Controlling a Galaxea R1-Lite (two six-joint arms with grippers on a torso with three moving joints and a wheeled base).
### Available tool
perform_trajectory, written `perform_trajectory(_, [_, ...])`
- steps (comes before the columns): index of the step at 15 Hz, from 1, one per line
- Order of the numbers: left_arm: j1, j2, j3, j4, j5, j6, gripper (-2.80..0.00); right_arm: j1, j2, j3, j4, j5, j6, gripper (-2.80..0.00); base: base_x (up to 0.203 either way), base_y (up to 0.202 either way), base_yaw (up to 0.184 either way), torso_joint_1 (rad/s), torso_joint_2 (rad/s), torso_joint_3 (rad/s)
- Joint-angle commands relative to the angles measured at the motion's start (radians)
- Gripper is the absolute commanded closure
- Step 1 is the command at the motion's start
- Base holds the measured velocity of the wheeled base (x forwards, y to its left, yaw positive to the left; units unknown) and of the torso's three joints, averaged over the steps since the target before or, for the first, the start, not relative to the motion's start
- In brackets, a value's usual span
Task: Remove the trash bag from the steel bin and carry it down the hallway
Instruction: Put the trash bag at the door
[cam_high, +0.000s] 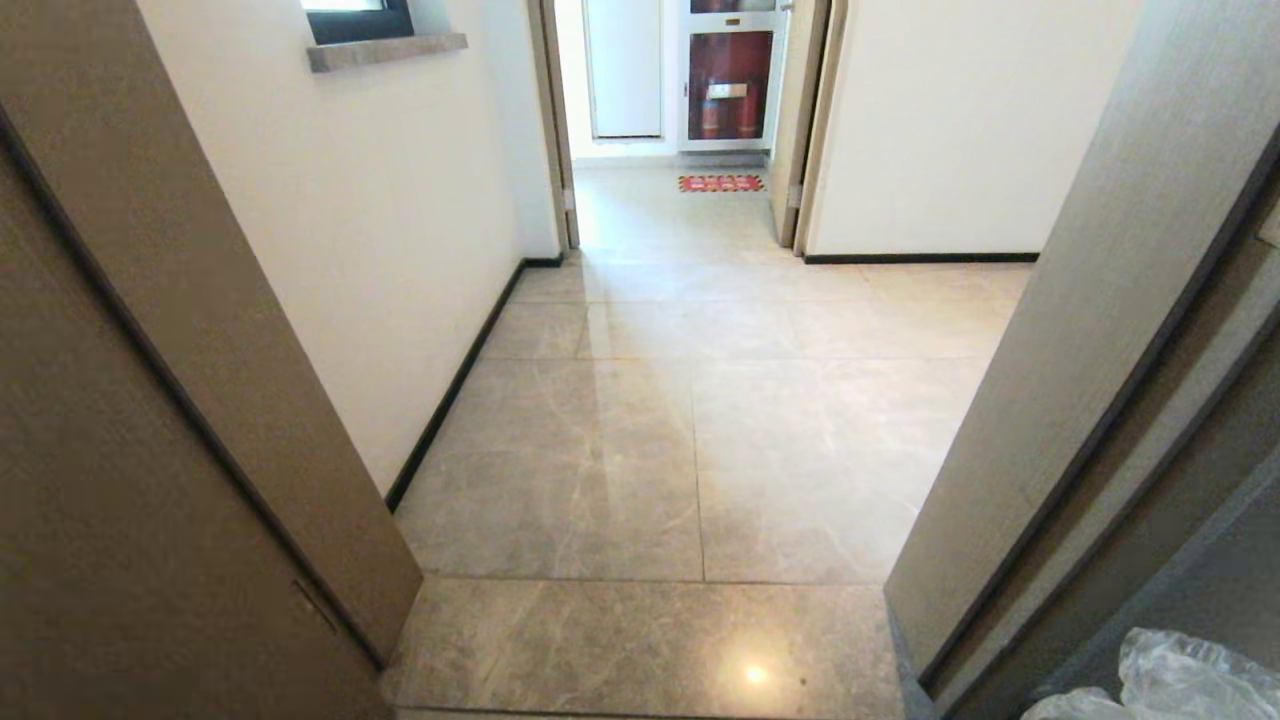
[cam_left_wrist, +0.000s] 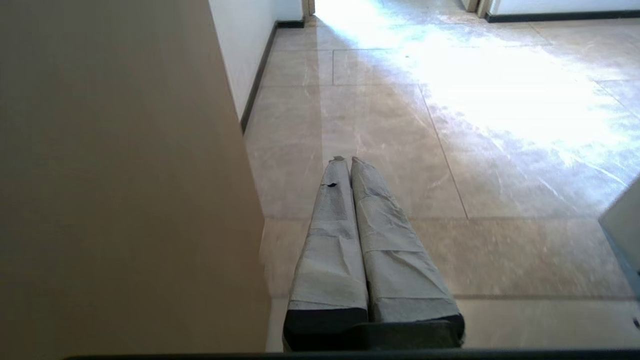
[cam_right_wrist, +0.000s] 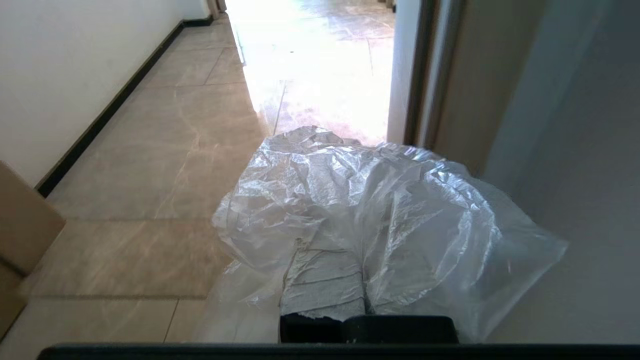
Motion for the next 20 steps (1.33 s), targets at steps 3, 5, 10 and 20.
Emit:
perform_trajectory(3, [0.000,0.000,0.000,0.000,0.000,0.000,0.00,0.000,0.002,0.002,0.000,-0.001,0.000,0.00,0.192,0.000,0.001,0.005,0.00,0.004])
perform_trajectory(5, [0.000,0.000,0.000,0.000,0.000,0.000,0.00,0.000,0.002,0.002,0.000,0.000,0.000,0.00,0.190,0.000,-0.001,0.002,0.00,0.002])
perform_trajectory(10, [0.000,0.000,0.000,0.000,0.000,0.000,0.00,0.000,0.002,0.002,0.000,0.000,0.000,0.00,0.192,0.000,0.000,0.001,0.00,0.003])
perform_trajectory(20, [0.000,0.000,0.000,0.000,0.000,0.000,0.00,0.000,0.002,0.002,0.000,0.000,0.000,0.00,0.193,0.000,0.001,0.002,0.00,0.002])
